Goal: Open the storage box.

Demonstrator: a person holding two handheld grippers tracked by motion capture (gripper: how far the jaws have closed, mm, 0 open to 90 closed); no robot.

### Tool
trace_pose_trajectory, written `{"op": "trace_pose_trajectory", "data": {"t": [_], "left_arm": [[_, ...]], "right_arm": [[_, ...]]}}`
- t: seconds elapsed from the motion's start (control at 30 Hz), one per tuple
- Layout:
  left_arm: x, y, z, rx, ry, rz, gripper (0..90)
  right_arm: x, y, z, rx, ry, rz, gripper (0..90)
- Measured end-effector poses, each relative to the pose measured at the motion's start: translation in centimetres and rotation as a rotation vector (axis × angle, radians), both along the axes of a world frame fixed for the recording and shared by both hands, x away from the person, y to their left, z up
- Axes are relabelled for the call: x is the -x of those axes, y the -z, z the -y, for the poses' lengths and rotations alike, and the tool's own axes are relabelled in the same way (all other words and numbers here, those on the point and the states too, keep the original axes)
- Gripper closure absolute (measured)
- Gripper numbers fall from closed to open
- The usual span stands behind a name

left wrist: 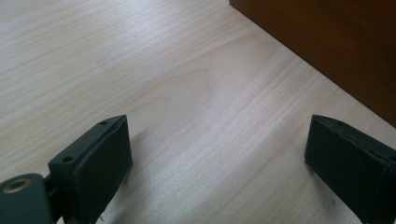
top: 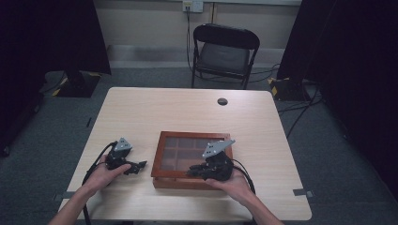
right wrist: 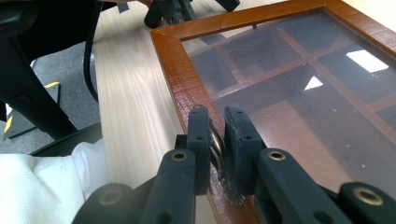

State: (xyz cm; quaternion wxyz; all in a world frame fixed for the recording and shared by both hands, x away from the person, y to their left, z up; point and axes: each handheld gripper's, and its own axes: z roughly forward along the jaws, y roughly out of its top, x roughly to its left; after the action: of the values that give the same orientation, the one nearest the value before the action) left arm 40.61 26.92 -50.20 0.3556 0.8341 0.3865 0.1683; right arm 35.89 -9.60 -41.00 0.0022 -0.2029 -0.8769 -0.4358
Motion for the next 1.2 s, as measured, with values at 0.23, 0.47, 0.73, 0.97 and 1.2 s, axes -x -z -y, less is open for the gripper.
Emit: {"op": "trace_pose_trajectory", "data": {"t": [0.23,0.47,0.73,0.97,1.2], "left_arm": [[0.0,0.0,0.0,-0.003,0.001,0.001,6.6],[0.0,0.0,0.0,0.000,0.000,0.000,6.6],[0.0,0.0,0.0,0.001,-0.002,0.001,6.6],[0.0,0.0,0.0,0.000,-0.001,0.001,6.6],[0.0,0.0,0.0,0.001,-0.002,0.001,6.6]], "right_arm": [[0.1,-0.5,0.2,-0.012,-0.001,0.002,81.6],[0.0,-1.5,0.5,-0.025,0.005,0.002,81.5],[0.0,-1.9,0.5,-0.023,0.009,0.004,81.5],[-0.1,-2.2,0.5,-0.022,0.014,0.003,81.5],[-0.3,-2.7,0.5,-0.029,0.025,-0.002,81.4]]}}
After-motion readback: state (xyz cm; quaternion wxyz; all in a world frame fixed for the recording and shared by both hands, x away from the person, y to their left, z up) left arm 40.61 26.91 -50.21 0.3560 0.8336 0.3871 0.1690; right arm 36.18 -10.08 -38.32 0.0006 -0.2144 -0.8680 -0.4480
